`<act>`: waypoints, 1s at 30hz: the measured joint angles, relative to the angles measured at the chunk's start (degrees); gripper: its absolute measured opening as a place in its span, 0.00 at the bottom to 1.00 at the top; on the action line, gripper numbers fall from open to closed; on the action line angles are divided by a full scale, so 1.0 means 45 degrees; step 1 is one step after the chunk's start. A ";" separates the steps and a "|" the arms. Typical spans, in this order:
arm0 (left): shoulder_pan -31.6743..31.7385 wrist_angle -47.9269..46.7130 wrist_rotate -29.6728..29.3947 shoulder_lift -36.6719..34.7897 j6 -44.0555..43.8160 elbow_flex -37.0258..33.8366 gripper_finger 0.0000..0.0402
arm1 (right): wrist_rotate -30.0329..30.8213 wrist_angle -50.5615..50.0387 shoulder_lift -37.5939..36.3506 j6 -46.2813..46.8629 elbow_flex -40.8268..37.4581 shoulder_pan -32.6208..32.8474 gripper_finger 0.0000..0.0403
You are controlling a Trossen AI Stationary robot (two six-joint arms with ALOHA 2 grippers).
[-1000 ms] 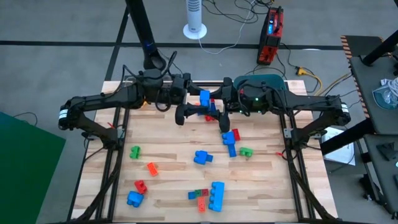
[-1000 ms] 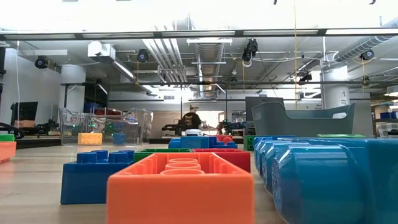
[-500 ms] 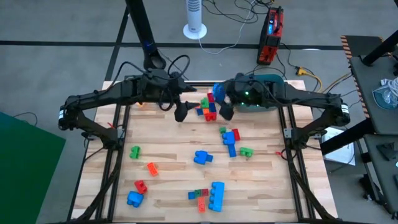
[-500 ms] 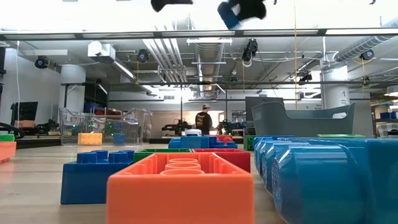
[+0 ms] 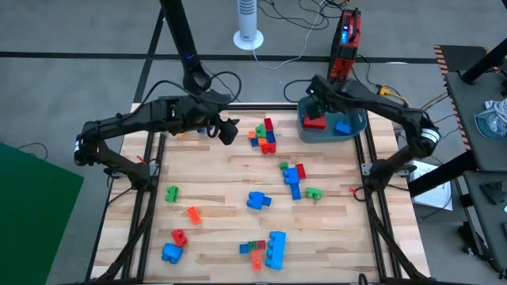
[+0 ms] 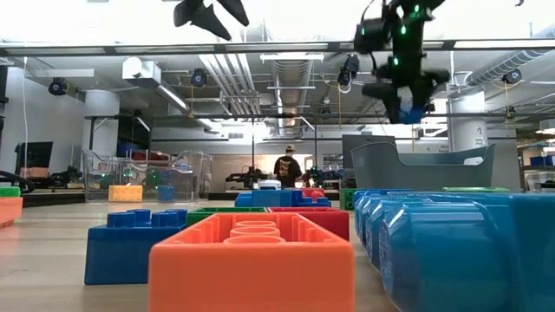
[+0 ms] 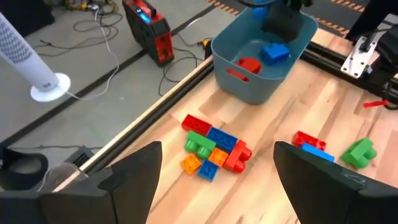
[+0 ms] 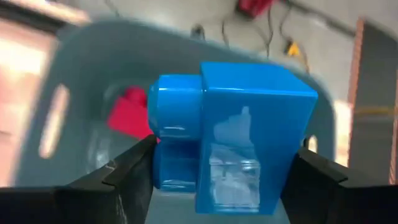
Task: Sort blocks by size
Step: Put the big blue game piece into the blue bin, then put the big green game piece into the blue bin
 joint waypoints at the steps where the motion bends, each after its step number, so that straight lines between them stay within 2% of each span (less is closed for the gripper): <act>1: 0.0000 -0.0042 0.0021 -0.0001 -0.0049 -0.0022 0.73 | -0.0207 0.0041 0.0158 -0.0077 -0.0041 -0.0167 0.70; 5: 0.0000 -0.0036 0.0024 -0.0002 -0.0184 -0.0029 0.73 | -0.0333 0.0181 0.0518 -0.0168 -0.0054 -0.0289 0.92; 7: 0.0000 -0.0039 0.0029 0.0003 -0.0195 -0.0029 0.73 | -0.0403 0.0423 0.0493 -0.0152 -0.0054 -0.0252 0.96; 16: -0.0034 -0.0652 0.0105 0.0003 -0.0428 -0.0034 0.74 | -0.1063 0.1508 -0.0538 -0.0161 -0.0054 0.0290 0.90; 20: -0.0039 -0.1547 0.0976 0.0003 -0.0884 -0.0048 0.74 | -0.1564 0.2267 -0.1150 -0.0163 -0.0054 0.0821 0.90; 24: -0.0053 -0.3022 0.1672 0.0003 -0.2366 -0.0048 0.74 | -0.1584 0.2964 -0.1502 -0.0129 -0.0054 0.1340 0.90; 30: -0.0153 -0.6680 0.2122 0.0003 -0.5436 -0.0339 0.74 | -0.1597 0.3776 -0.1518 -0.0219 -0.0054 0.1708 0.90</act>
